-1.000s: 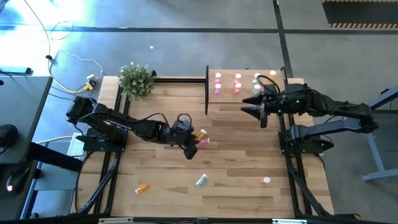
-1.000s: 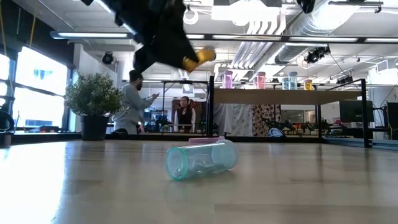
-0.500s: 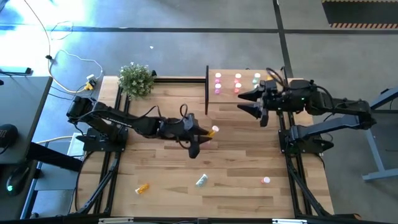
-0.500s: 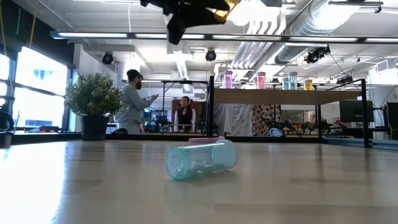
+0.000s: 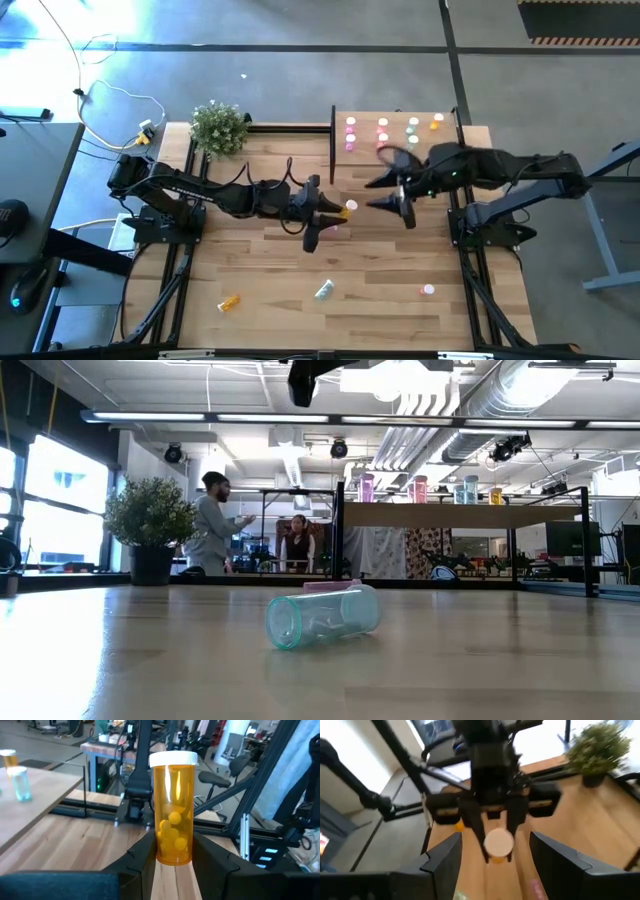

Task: Pick and place medicine bottles onto shelf by color
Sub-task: Put the top orange pill bottle on the shelf aligned with the other orange pill bottle

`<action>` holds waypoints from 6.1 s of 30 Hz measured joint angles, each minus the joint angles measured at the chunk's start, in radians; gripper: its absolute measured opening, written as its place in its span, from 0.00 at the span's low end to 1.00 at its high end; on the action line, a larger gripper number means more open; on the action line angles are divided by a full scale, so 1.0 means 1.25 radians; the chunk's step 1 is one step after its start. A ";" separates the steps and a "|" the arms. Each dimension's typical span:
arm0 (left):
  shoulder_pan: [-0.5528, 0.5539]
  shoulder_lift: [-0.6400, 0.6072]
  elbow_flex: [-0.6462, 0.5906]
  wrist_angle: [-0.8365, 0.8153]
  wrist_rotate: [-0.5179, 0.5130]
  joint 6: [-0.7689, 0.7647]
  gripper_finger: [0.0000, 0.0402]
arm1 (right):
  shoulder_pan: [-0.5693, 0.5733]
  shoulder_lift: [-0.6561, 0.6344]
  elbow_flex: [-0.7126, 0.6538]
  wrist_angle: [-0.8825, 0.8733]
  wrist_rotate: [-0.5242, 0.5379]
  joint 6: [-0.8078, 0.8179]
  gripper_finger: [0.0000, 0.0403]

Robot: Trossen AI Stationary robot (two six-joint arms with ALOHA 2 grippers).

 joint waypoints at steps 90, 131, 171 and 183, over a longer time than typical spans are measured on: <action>0.181 -0.109 0.000 -0.169 0.030 0.069 0.60 | -0.218 -0.137 -0.004 -0.632 0.747 0.463 0.26; 0.255 -0.108 0.000 -0.169 0.030 0.069 0.60 | -0.599 -0.138 -0.301 -0.369 0.494 0.353 0.26; 0.255 -0.108 0.000 -0.170 0.030 0.069 0.60 | -0.635 -0.117 -0.301 -0.349 0.446 0.323 0.28; 0.255 -0.108 0.000 -0.170 0.030 0.069 0.60 | -0.635 -0.118 -0.300 -0.351 0.439 0.324 0.45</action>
